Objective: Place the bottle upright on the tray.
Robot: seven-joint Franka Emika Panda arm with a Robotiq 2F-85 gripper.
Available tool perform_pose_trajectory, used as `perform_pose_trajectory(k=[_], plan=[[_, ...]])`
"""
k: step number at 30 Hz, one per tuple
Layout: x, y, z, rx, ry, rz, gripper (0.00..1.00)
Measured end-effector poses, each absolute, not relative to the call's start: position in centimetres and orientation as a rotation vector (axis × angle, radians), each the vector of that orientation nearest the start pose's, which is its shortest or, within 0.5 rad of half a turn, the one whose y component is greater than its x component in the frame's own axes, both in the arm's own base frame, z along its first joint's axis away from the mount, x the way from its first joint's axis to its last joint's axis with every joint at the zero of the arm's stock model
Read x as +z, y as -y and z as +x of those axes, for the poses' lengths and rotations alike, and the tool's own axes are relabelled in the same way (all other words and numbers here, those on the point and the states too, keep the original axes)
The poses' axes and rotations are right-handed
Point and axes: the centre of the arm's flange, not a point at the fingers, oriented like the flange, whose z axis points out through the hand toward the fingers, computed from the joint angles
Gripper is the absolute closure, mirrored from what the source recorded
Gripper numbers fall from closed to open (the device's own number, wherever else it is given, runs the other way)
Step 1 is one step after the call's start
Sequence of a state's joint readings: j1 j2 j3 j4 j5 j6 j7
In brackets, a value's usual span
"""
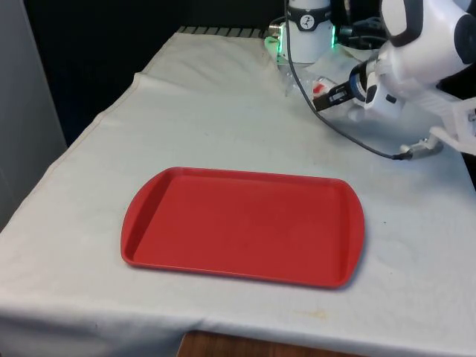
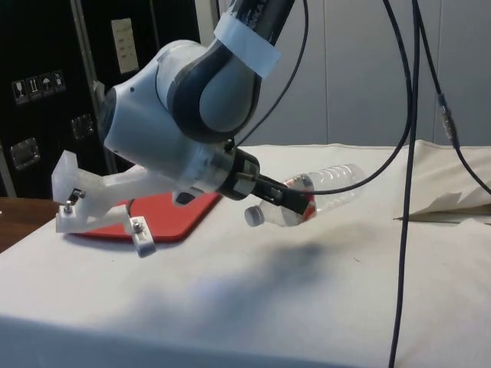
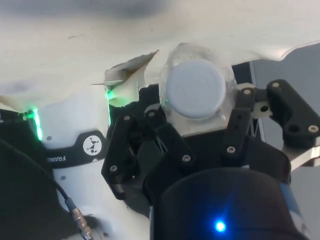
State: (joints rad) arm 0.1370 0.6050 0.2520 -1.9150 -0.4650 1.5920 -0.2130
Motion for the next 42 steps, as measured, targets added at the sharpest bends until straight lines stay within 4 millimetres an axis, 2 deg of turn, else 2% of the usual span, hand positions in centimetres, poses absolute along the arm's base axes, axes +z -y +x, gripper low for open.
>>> perform_pose_trajectory(k=[25,42], plan=[[18.9,-15.9,50.4,1.330,1.301,-2.922,1.00],[20.2,-16.2,50.9,1.206,1.298,-2.948,1.00]])
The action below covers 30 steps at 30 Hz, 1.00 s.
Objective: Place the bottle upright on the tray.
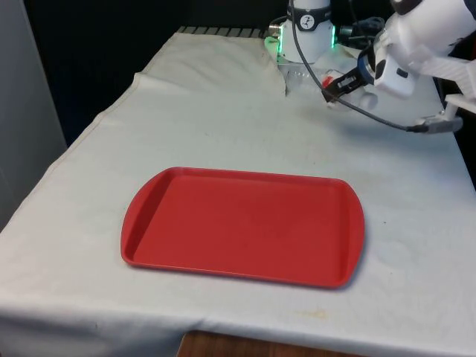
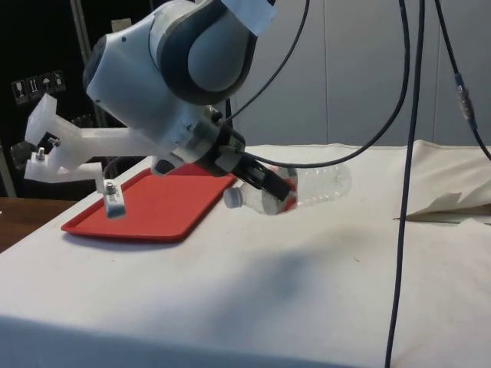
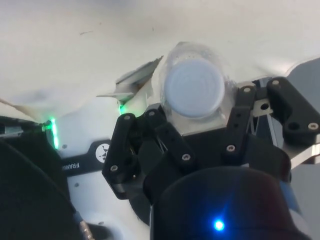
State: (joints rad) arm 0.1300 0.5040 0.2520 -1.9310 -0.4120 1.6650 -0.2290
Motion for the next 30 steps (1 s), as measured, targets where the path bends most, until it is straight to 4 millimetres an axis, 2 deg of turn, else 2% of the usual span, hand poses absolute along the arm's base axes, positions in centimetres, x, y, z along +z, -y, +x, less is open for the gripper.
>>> perform_pose_trajectory(k=[15,30], plan=[[19.9,-16.5,51.4,1.054,1.313,-2.972,1.00],[22.3,-16.5,51.5,0.945,1.307,-3.005,1.00]])
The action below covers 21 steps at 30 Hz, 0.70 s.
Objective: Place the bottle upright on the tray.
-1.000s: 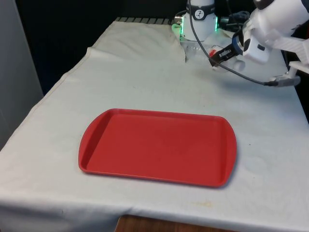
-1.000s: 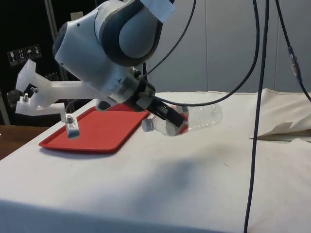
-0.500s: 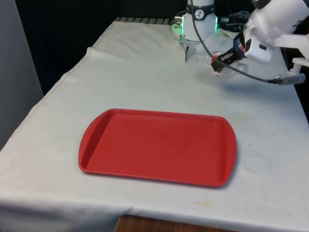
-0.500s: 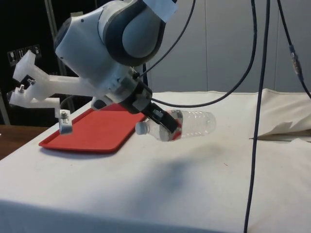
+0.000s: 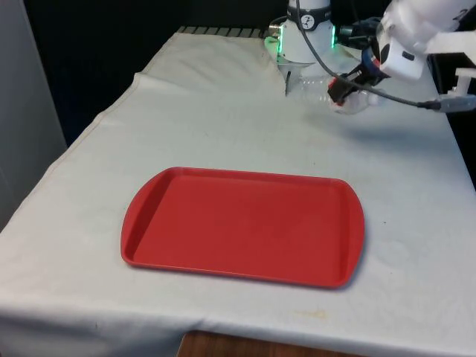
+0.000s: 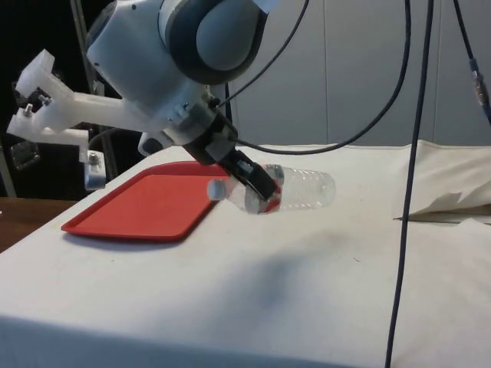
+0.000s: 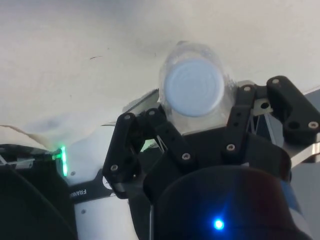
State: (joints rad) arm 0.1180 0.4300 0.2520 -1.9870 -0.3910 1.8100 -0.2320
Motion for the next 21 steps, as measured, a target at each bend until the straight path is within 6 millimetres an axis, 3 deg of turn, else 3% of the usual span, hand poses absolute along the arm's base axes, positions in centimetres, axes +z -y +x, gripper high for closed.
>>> perform_pose_trajectory(k=[21], plan=[[25.2,-17.0,51.9,0.800,1.297,-3.036,1.00]])
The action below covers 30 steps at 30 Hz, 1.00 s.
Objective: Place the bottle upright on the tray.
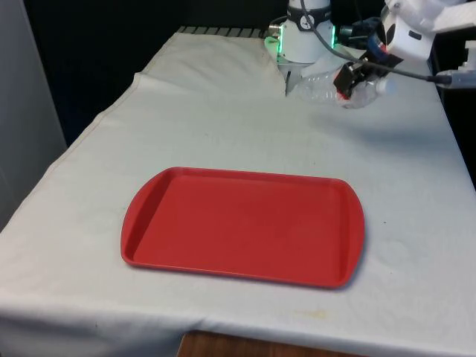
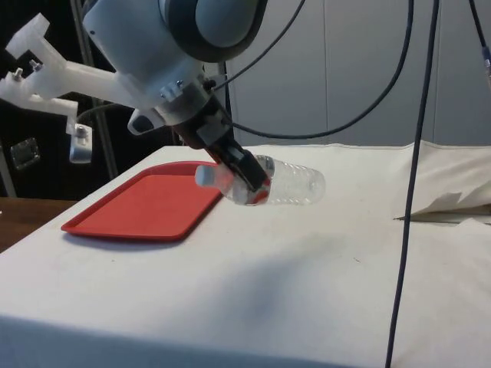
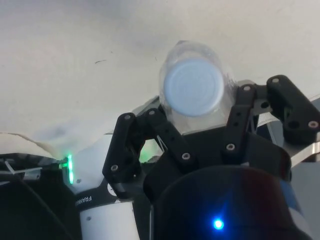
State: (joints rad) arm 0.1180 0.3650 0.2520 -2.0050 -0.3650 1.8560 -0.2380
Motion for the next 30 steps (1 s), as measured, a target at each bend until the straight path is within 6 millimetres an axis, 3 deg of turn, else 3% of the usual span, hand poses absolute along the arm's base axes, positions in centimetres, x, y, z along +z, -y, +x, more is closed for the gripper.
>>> perform_pose_trajectory(k=[30], plan=[[28.5,-17.2,53.0,0.557,1.273,-3.078,1.00]])
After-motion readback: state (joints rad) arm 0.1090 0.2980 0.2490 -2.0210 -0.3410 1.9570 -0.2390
